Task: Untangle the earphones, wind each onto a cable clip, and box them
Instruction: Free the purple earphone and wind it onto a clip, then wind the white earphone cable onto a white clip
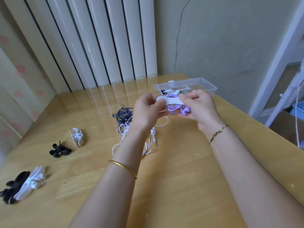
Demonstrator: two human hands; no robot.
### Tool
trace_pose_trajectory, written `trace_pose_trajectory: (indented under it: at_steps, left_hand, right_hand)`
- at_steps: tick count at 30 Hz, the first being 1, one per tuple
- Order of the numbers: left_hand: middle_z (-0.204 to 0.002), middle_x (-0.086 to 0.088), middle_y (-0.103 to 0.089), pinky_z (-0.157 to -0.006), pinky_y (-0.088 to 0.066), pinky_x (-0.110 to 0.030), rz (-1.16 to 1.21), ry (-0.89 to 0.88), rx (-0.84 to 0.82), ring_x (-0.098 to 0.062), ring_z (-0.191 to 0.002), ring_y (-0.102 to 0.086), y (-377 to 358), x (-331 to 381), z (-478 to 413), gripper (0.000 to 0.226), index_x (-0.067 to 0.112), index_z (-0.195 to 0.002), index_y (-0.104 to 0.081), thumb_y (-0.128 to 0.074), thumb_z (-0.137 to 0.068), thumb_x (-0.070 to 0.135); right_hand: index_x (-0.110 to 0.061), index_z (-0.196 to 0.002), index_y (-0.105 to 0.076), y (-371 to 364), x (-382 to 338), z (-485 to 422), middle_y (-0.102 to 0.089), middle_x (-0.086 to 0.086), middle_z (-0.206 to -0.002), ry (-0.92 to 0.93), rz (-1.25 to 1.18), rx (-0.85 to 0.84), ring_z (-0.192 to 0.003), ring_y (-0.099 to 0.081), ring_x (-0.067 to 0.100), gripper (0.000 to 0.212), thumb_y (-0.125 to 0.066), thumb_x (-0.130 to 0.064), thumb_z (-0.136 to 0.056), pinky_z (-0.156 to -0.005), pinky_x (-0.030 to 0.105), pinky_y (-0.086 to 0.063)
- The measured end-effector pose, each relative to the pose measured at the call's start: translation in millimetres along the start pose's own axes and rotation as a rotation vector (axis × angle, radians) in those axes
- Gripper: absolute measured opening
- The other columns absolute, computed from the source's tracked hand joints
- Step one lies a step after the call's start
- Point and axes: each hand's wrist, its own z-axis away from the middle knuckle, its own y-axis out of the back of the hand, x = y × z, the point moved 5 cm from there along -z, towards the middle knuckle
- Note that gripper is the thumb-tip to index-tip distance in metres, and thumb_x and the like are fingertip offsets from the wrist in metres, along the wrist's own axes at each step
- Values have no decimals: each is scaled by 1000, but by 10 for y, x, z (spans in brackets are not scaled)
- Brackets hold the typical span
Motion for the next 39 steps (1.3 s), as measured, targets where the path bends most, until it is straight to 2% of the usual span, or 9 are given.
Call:
trace_pose_trajectory:
  at_steps: [7, 11, 16, 19, 25, 28, 33, 36, 39]
  left_hand:
    - [-83, -14, -56, -71, -60, -35, -119, -22, -5, -25, -78, -63, -289, 103, -611, 20, 5, -75, -49, -51, -91, -6]
    - [-85, -12, -56, -68, -60, -34, -153, 34, 33, -20, -68, -61, -456, 96, -1046, 18, 8, -76, -51, -53, -91, -2]
    - [-75, -8, -54, -70, -50, -31, -564, -36, 60, -24, -70, -52, -642, 14, -1515, 9, 9, -79, -57, -57, -88, 8]
    - [-77, -13, -53, -65, -38, -27, -822, -33, -15, -26, -73, -48, -773, -57, -1705, 9, 7, -83, -62, -56, -89, 11]
    - [-95, -17, -66, -72, -48, -33, -1087, -34, -90, -35, -92, -62, -920, -155, -1891, 19, 1, -92, -67, -48, -90, 4]
    - [-91, -20, -65, -68, -47, -31, -1114, -50, -81, -37, -89, -61, -871, -174, -1923, 19, 0, -81, -62, -45, -89, 2]
    - [-110, -17, -68, -86, -53, -38, -1052, -103, -56, -33, -99, -62, -757, -176, -1894, 27, 1, -103, -71, -47, -91, 4]
    - [-113, -14, -67, -82, -49, -29, -943, -123, -44, -32, -102, -61, -672, -72, -1756, 32, 7, -109, -70, -45, -90, 0]
    - [-111, -10, -69, -76, -43, -23, -813, -157, 9, -28, -103, -62, -490, 97, -1518, 31, 8, -105, -71, -46, -89, 0]
  right_hand:
    - [-2, -104, -61, 181, -199, -441, -62, 6, -81, -10, 177, -133, -63, -60, 13, 18, -64, 0, -86, -56, 17, -54]
    - [-3, -75, -64, 211, -357, -811, -63, 18, -73, 47, 274, -58, -51, -57, 19, 10, -65, 5, -81, -64, 30, -57]
    - [-10, -74, -70, 290, -358, -1231, -67, 7, -69, 133, 543, 72, -68, -60, 19, 6, -68, -5, -76, -79, 36, -55]
    - [-4, -79, -70, 329, -297, -1370, -71, 12, -83, 153, 692, 115, -71, -59, 18, 5, -66, -4, -77, -75, 32, -53]
    - [4, -86, -65, 319, -168, -1559, -67, 20, -91, 153, 979, 149, -77, -60, 28, 14, -56, 4, -75, -62, 30, -47]
    - [-3, -89, -62, 258, -117, -1563, -64, 14, -98, 167, 1139, 120, -90, -61, 31, 10, -59, 1, -80, -63, 29, -40]
    - [-19, -79, -58, 211, -97, -1576, -63, 6, -99, 80, 1447, -53, -107, -56, 25, 20, -55, -34, -92, -81, 32, -31]
    - [-15, -102, -63, 252, -190, -1504, -63, 9, -117, 60, 1461, -50, -113, -55, 27, 17, -50, -23, -95, -81, 30, -30]
    - [-17, -78, -57, 246, -296, -1314, -60, 10, -89, 113, 1447, -8, -94, -56, 31, 12, -54, -12, -90, -73, 27, -33]
